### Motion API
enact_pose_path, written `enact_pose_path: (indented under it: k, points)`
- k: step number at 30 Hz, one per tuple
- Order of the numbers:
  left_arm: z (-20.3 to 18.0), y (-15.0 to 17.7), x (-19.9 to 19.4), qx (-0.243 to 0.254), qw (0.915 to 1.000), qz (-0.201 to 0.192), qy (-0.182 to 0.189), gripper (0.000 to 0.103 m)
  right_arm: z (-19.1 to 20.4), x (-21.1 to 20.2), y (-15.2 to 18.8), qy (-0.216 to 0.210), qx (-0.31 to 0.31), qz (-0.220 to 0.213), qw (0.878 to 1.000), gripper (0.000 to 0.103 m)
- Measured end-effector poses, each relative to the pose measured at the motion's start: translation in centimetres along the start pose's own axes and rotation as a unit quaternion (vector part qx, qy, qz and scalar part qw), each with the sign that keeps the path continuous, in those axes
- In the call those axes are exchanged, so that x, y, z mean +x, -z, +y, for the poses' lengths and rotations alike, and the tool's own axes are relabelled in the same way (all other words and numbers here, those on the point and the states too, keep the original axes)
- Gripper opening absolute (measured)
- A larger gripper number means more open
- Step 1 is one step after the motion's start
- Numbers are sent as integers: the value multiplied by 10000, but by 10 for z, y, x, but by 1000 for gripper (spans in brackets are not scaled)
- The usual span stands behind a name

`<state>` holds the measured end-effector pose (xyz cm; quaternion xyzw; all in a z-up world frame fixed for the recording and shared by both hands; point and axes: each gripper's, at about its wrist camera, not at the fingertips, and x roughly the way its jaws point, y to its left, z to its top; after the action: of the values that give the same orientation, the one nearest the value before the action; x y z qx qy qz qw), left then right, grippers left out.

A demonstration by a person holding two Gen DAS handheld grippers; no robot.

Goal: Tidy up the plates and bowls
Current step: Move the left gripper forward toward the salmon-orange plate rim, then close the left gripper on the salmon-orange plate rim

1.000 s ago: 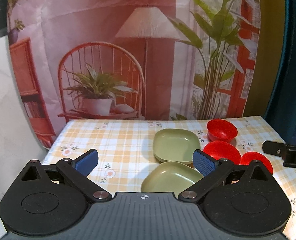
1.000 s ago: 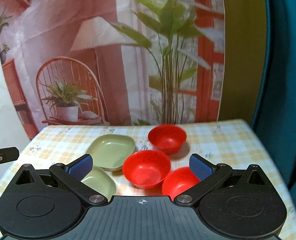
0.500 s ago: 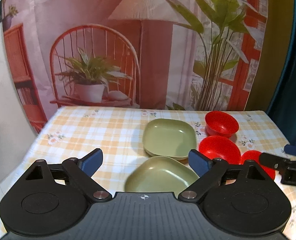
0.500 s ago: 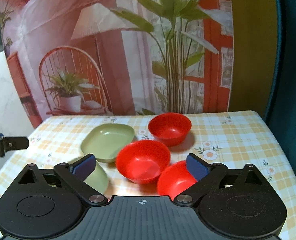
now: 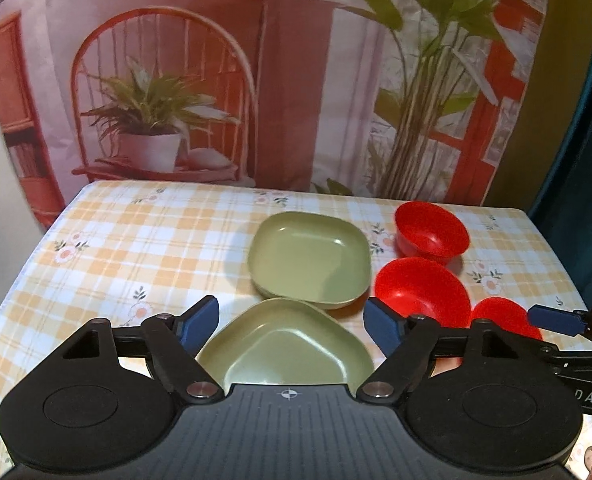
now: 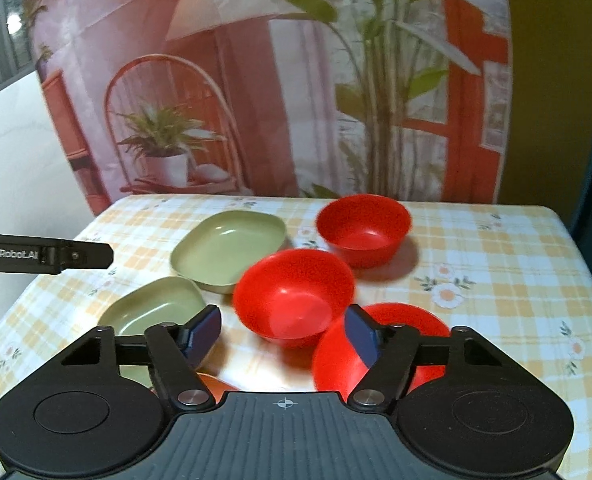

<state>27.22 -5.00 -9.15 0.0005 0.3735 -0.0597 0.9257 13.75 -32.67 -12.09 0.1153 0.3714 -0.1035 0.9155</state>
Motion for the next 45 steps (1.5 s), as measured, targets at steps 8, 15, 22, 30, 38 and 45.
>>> enact_pose_path:
  k: [8, 15, 22, 30, 38, 45]
  points:
    - [28, 15, 8, -219, 9992, 322, -51, 71, 26, 15, 1, -189, -90, 217, 9995, 50]
    - [52, 31, 16, -332, 9979, 554, -11, 68, 48, 37, 1, -140, -92, 411, 9990, 45]
    - [58, 46, 15, -458, 9961, 725, 213, 66, 54, 32, 13, 69, -27, 575, 9983, 45]
    - [31, 66, 9, -234, 9932, 884, 720, 56, 37, 8, 54, 341, 289, 778, 9960, 45]
    - [6, 83, 17, 117, 9858, 1221, 1144, 53, 23, -9, 86, 439, 599, 890, 9933, 43]
    - [-4, 99, 26, 372, 9807, 1475, 1229, 33, 21, -14, 96, 455, 708, 927, 9921, 36]
